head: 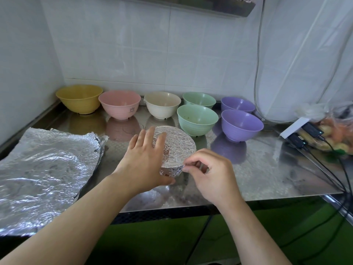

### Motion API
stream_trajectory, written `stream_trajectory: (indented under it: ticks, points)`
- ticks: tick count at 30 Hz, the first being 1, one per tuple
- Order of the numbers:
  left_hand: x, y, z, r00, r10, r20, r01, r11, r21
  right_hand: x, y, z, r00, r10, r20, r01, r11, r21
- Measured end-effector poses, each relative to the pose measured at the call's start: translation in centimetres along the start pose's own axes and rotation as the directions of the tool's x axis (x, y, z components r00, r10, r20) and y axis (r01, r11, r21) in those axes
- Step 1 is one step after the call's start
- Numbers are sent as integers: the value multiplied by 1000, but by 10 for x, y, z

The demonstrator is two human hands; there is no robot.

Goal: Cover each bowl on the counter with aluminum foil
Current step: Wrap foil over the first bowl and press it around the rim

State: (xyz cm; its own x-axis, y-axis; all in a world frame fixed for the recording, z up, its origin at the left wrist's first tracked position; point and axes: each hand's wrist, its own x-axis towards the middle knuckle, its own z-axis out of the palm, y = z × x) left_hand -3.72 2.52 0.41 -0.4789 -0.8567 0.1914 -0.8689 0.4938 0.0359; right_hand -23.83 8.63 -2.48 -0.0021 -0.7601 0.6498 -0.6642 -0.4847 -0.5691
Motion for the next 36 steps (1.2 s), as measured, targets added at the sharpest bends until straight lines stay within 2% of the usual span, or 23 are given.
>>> stream_trajectory:
  ticks: [13, 16, 19, 21, 23, 26, 28, 30, 33, 36]
  points:
    - [1, -2, -2, 1000, 15, -1, -15, 1000, 11, -5, -5, 7, 998, -61, -22, 58, 988, -141]
    - [-1, -10, 1, 999, 30, -36, -33, 996, -78, -4, -6, 10, 997, -66, -38, 58, 980, -188]
    - [-5, -17, 5, 996, 0, -86, -19, 975, -220, -4, -13, 6, 1000, 13, -17, -14, 998, -61]
    - [-7, -18, 5, 992, -79, -97, 40, 937, -347, -1, -17, 3, 987, 133, -87, -123, 987, 108]
    - [-8, -17, 5, 985, -155, -71, 102, 870, -482, 13, -14, 5, 925, 342, -165, -284, 911, 298]
    - [-9, -18, 8, 979, -203, -29, 138, 757, -639, 40, 2, 19, 841, 540, -12, -482, 760, 436]
    - [-9, -20, 14, 976, -218, -25, 139, 702, -698, 52, 8, 28, 818, 563, 119, -546, 694, 469]
    - [-8, -24, 20, 975, -220, -33, 126, 669, -733, 54, 8, 35, 803, 574, 162, -574, 670, 471]
    - [-8, -32, 19, 979, -204, -8, 123, 620, -775, 42, 8, 37, 830, 544, 122, -548, 755, 360]
    - [-9, -41, 17, 978, -201, 50, 152, 537, -830, 35, 6, 34, 819, 574, 11, -553, 783, 284]
